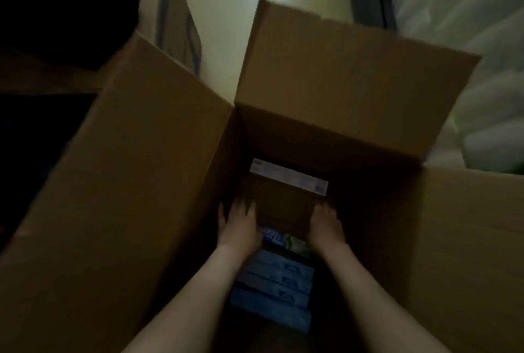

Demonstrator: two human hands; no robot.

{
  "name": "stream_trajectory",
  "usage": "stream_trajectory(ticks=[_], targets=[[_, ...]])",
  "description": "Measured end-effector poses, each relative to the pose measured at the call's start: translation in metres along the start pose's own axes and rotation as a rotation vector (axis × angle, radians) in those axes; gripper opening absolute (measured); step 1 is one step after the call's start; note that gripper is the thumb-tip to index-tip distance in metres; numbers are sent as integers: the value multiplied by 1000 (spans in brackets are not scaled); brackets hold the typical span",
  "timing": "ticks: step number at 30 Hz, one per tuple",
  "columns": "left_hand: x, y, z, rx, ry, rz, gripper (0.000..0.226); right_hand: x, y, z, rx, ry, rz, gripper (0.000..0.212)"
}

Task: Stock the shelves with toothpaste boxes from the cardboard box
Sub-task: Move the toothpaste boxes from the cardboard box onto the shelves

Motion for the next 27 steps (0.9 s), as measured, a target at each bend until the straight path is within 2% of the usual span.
stream_trajectory(ticks=[3, 6, 10, 12, 16, 20, 24, 27], targets=[[-16, 40, -8, 41, 46, 62, 63, -11, 66, -2, 31, -72, -62, 68], [-25, 64, -17, 13, 43, 10, 62, -26, 112, -3, 46, -155, -163, 63], [-44, 68, -20, -31, 60, -27, 68, -33, 122, 0, 16, -255, -227, 45], [-44, 57, -18, -10, 31, -26, 70, -33, 108, 4, 20, -156, -193, 39], [-12, -6, -25, -10, -89, -94, 78, -8, 29, 13, 33, -6, -20, 45], [56, -120, -27, -116, -181, -184, 81, 69, -108, 25, 102, 58, 24, 44], [127, -255, -5, -230, 42, -242, 83, 176, -255, 47, 248, 136, 225, 41], [177, -349, 25, -289, 188, -362, 72, 241, -348, 71, 353, 95, 376, 44]])
Point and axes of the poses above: each hand's wrist, its own y-axis towards the middle knuckle, its own x-axis out of the back of the hand, z = x × y, the point moved 3 cm from there along y, towards the middle knuckle, and after that the axes turned 3 degrees about x, right-handed, at the moved point
